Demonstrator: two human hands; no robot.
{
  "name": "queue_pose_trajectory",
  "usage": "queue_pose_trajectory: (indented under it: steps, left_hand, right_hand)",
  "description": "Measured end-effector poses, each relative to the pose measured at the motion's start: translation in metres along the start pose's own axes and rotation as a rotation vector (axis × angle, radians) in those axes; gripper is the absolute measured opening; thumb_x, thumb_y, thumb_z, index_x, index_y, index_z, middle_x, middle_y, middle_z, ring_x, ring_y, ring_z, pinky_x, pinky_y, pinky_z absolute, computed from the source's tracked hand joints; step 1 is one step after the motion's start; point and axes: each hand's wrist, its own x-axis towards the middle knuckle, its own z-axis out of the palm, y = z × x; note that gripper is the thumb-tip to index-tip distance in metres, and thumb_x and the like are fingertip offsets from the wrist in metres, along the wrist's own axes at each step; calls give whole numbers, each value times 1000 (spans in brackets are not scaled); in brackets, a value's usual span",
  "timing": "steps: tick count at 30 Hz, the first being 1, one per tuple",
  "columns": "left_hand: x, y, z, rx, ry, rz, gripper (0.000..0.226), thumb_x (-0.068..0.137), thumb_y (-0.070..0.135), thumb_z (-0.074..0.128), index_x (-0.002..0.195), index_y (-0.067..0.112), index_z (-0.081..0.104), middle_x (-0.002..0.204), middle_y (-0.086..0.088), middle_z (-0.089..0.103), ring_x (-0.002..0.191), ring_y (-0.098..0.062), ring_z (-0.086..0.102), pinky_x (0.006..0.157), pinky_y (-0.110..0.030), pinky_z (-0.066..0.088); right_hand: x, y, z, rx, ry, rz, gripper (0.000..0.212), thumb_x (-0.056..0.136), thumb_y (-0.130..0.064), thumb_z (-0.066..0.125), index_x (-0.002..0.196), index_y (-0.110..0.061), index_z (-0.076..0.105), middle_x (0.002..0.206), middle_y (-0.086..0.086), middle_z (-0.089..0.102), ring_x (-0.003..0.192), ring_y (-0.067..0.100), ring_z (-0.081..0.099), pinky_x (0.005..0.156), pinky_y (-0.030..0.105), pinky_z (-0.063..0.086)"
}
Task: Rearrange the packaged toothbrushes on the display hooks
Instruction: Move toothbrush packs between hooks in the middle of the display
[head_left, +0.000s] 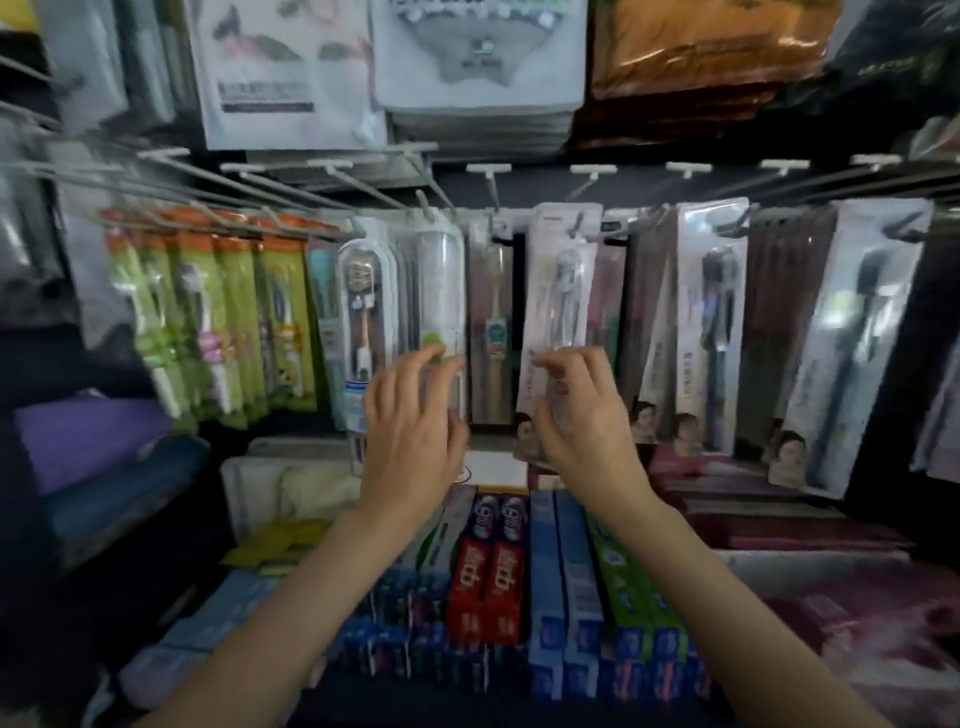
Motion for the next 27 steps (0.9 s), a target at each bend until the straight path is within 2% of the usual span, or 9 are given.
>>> queue_pose_trajectory:
  steps: [5, 8, 11, 14, 17, 18, 20, 24, 27]
  left_hand:
    - [-10, -3, 6, -48, -25, 85, 41, 82, 14, 44, 122, 11, 47, 124, -12, 47, 115, -26, 40, 99, -37, 27]
    - [-10, 13, 13, -125, -29, 119, 39, 83, 15, 39, 121, 12, 46, 126, -11, 45, 117, -26, 39, 98, -38, 26]
    - [-13, 39, 20, -194, -29, 235, 36, 83, 11, 43, 118, 10, 49, 124, -10, 46, 114, -26, 40, 98, -39, 29]
    - [-17, 60, 29, -258, -66, 249, 36, 82, 8, 46, 118, 8, 52, 122, -11, 48, 113, -26, 42, 96, -38, 32]
    - [-18, 79, 39, -283, -113, 268, 36, 82, 10, 42, 117, 9, 49, 122, -10, 46, 113, -27, 42, 96, -38, 33]
    - [-19, 85, 41, -293, -129, 274, 37, 81, 10, 42, 118, 9, 49, 123, -10, 46, 113, -27, 43, 96, -39, 33]
    - [-18, 96, 44, -316, -142, 281, 38, 81, 10, 42, 118, 8, 51, 123, -12, 48, 112, -27, 44, 96, -39, 33]
    - [-12, 108, 49, -314, -119, 298, 37, 81, 11, 40, 116, 8, 51, 122, -11, 48, 112, -26, 42, 97, -37, 31]
    - [-13, 118, 55, -307, -143, 295, 38, 81, 12, 40, 118, 11, 46, 122, -12, 48, 112, -27, 42, 95, -37, 30]
  right_hand:
    - [-8, -4, 12, 15, 32, 26, 25, 84, 3, 56, 109, -2, 54, 105, 9, 47, 92, 16, 50, 83, 15, 39]
    - [-15, 3, -8, -19, 63, 40, 22, 87, -3, 49, 108, -3, 55, 103, 7, 47, 87, 13, 51, 79, 17, 43]
    - [-30, 20, -42, -61, 72, 114, 22, 81, 3, 45, 99, -3, 57, 96, 2, 51, 79, 9, 51, 72, 11, 41]
    - [-58, 56, -77, -163, -224, 292, 25, 80, 6, 45, 99, -3, 60, 88, 4, 61, 83, 25, 61, 68, 17, 40]
    - [-88, 93, -95, -424, -807, 516, 39, 85, 0, 47, 123, -7, 53, 120, 13, 59, 113, 31, 54, 87, 30, 40]
    - [-98, 100, -98, -517, -923, 577, 41, 87, -3, 47, 128, -8, 48, 129, 12, 54, 119, 29, 50, 92, 31, 38]
    - [-113, 111, -101, -617, -1008, 617, 45, 89, -4, 46, 134, -9, 41, 137, 10, 46, 123, 28, 46, 96, 31, 36]
    - [-125, 131, -105, -592, -852, 561, 62, 86, -5, 50, 143, -15, 26, 143, 10, 32, 125, 33, 38, 101, 36, 35]
    - [-125, 137, -94, -760, -940, 469, 60, 90, -11, 47, 144, -25, 25, 147, 3, 26, 128, 32, 30, 102, 40, 33]
